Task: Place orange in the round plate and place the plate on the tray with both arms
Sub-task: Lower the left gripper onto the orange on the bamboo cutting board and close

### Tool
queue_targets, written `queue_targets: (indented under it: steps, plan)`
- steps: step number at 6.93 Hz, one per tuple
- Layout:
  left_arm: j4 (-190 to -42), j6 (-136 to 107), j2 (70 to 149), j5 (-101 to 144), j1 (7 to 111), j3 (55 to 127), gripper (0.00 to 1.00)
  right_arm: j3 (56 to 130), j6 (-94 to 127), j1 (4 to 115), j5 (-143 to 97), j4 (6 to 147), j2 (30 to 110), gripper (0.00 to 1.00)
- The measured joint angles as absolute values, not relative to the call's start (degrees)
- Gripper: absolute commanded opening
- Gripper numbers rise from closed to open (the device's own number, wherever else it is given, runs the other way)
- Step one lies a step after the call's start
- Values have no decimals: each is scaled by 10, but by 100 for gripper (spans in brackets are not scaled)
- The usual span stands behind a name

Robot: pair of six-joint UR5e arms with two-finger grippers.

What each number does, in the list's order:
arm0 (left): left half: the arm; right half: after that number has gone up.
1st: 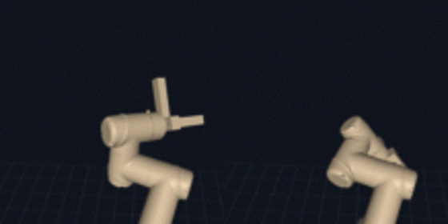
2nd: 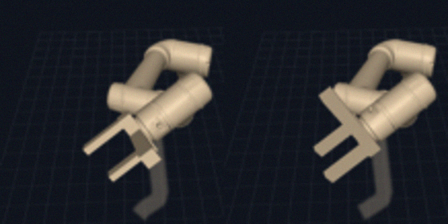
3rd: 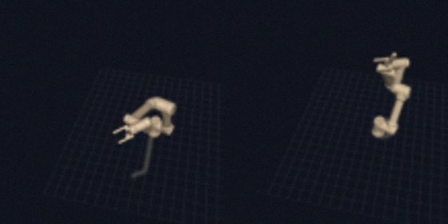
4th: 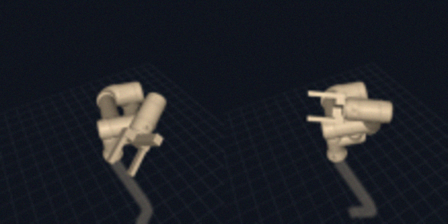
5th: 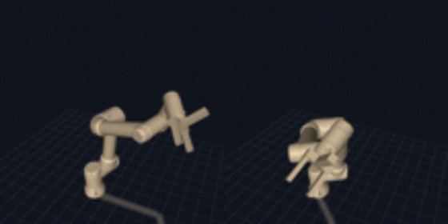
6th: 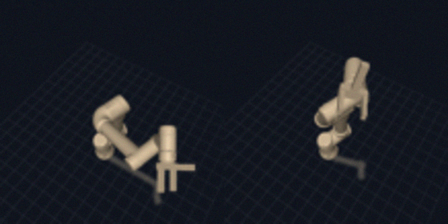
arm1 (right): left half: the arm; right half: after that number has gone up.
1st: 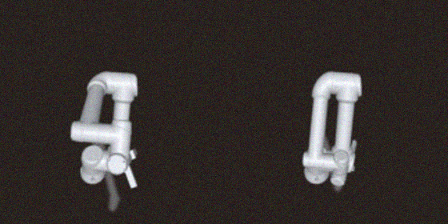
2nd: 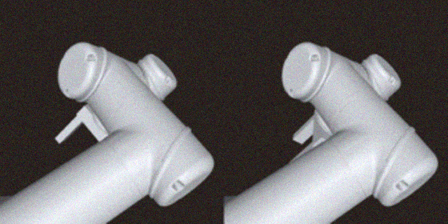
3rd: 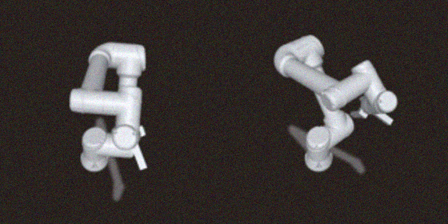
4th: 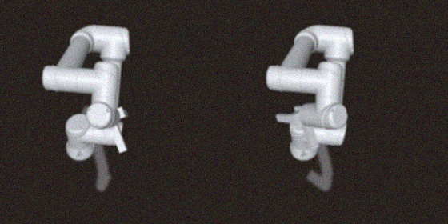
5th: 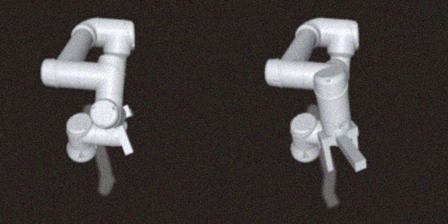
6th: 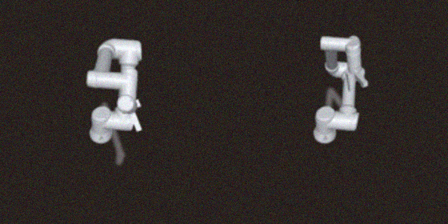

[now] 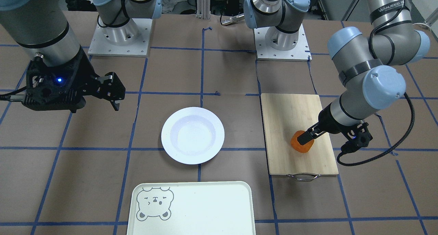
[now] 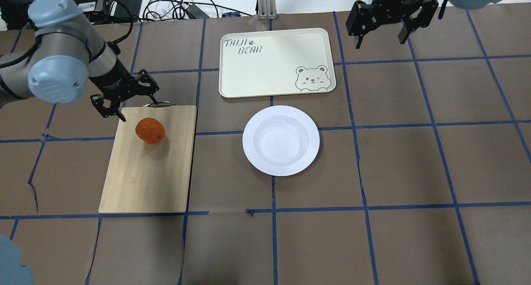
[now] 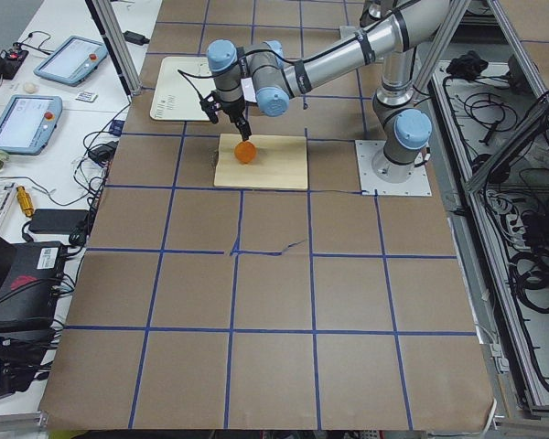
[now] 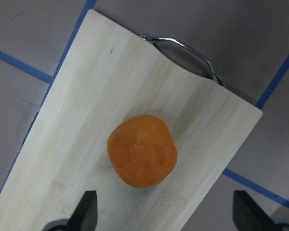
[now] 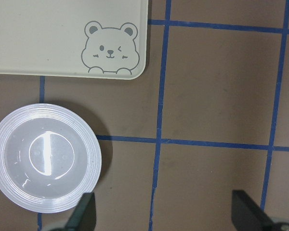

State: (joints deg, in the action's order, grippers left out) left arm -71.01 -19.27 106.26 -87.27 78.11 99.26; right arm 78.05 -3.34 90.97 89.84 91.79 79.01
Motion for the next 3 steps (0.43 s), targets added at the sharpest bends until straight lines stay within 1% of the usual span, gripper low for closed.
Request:
queue_targets:
  steps: [3]
  plan:
    - [-667, -197, 1108, -877, 781, 1021, 100, 780, -33, 909, 898, 915, 790, 100]
